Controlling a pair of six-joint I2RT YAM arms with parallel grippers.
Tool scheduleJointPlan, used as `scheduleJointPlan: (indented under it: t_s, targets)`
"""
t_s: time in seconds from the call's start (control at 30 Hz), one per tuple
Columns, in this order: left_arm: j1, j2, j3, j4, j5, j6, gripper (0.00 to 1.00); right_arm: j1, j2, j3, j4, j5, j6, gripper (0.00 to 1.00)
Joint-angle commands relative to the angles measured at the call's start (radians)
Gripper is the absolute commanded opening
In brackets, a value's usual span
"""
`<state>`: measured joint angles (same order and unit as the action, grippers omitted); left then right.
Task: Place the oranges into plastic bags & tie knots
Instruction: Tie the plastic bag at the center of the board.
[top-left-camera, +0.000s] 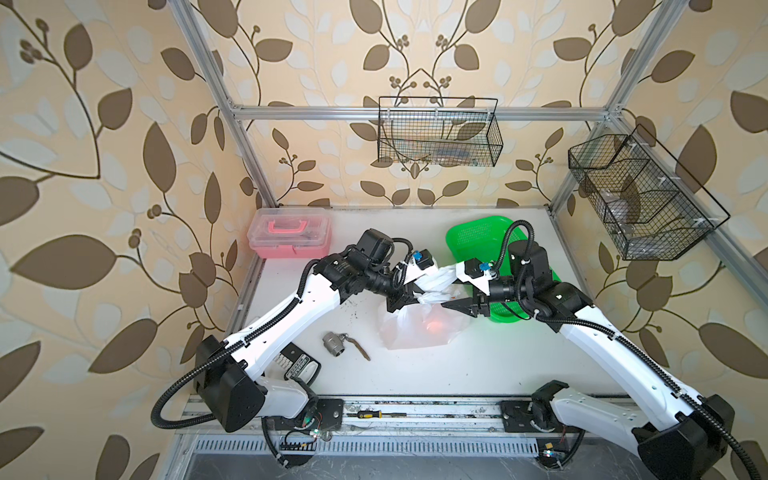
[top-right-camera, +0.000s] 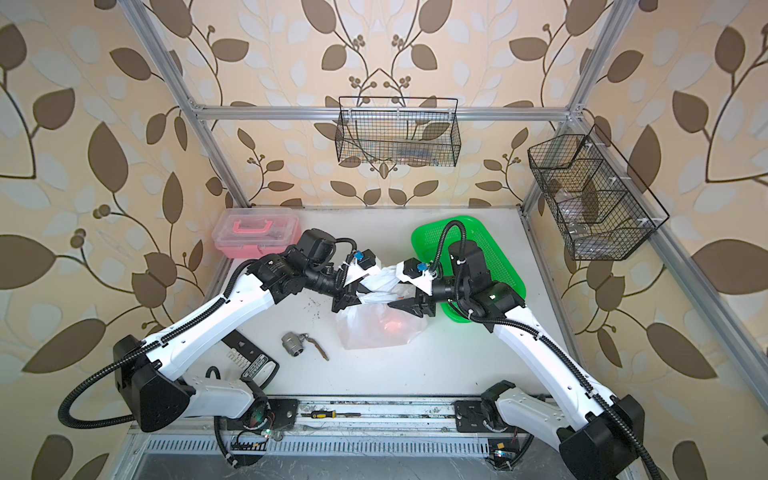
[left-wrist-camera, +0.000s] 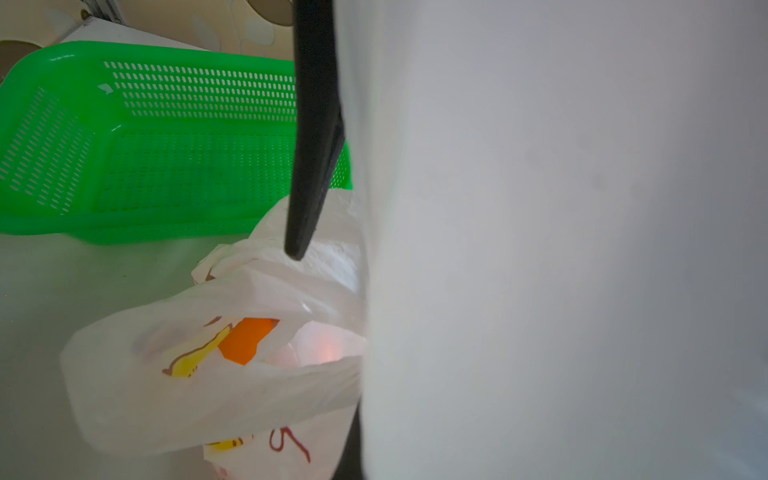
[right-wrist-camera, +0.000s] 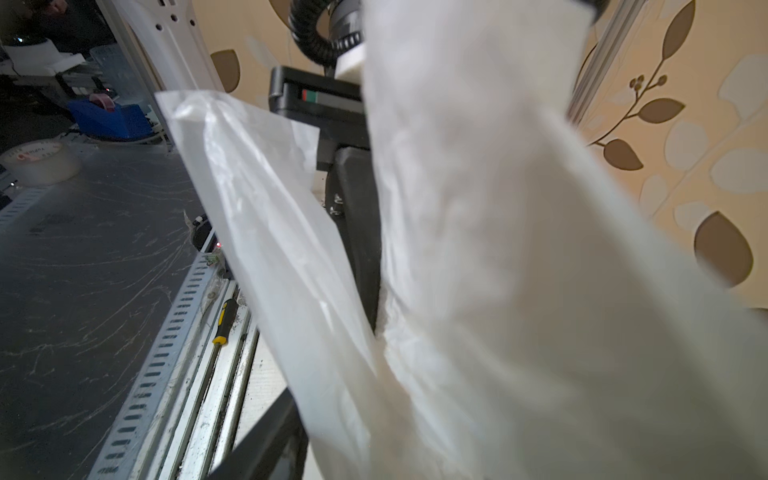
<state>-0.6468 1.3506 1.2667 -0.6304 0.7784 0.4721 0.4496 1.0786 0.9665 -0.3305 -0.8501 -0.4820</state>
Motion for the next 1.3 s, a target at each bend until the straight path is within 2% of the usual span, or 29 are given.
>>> scheduleJointPlan:
  t_s: [0.0, 0.17, 0.3, 0.33, 0.5, 0.57, 0.63, 0.67, 0.7, 0.73, 0.83, 0.93, 1.0, 1.07, 1.27]
  targets:
    - [0.001, -0.005, 0.039, -0.008, 0.034, 0.021, 0.00, 0.007, 0.002, -0.026, 0.104, -0.018, 0.052, 0.66]
    - [0.001, -0.005, 0.038, -0.002, 0.039, 0.018, 0.00, 0.014, 0.009, -0.031, 0.167, -0.028, 0.082, 0.67]
    - [0.001, -0.006, 0.040, -0.004, 0.039, 0.019, 0.00, 0.033, 0.028, -0.014, 0.166, -0.039, 0.076, 0.59]
    - [0.001, -0.008, 0.041, -0.005, 0.038, 0.019, 0.00, 0.033, 0.030, -0.013, 0.164, -0.042, 0.076, 0.56]
    - [0.001, -0.011, 0.040, -0.008, 0.032, 0.021, 0.00, 0.035, 0.036, -0.011, 0.162, -0.058, 0.073, 0.27]
    - [0.001, -0.015, 0.041, -0.011, 0.021, 0.021, 0.09, 0.035, 0.034, -0.009, 0.155, -0.058, 0.068, 0.15]
    - [0.000, -0.027, 0.037, -0.019, -0.005, 0.023, 0.22, 0.035, 0.031, -0.009, 0.144, -0.052, 0.061, 0.02]
    - [0.001, -0.037, 0.030, -0.019, -0.027, 0.018, 0.31, 0.035, 0.028, -0.009, 0.140, -0.046, 0.057, 0.00]
    - [0.001, -0.053, 0.017, -0.015, -0.049, 0.014, 0.41, 0.033, 0.026, -0.009, 0.135, -0.042, 0.054, 0.00]
    - [0.001, -0.072, 0.005, -0.007, -0.072, 0.004, 0.48, 0.034, 0.026, -0.010, 0.131, -0.038, 0.052, 0.00]
    - [0.001, -0.152, -0.067, 0.054, -0.120, -0.033, 0.62, 0.033, 0.025, -0.007, 0.121, -0.029, 0.045, 0.00]
    - [0.001, -0.247, -0.154, 0.202, -0.146, -0.091, 0.74, 0.034, 0.025, -0.004, 0.119, -0.029, 0.043, 0.00]
    - [0.000, -0.286, -0.183, 0.290, -0.154, -0.108, 0.80, 0.033, 0.026, -0.002, 0.117, -0.033, 0.043, 0.00]
    - [0.001, -0.291, -0.172, 0.325, -0.162, -0.117, 0.82, 0.034, 0.026, -0.001, 0.116, -0.030, 0.043, 0.00]
    - [0.001, -0.220, -0.096, 0.288, -0.112, -0.084, 0.83, 0.040, 0.029, -0.003, 0.119, -0.027, 0.050, 0.00]
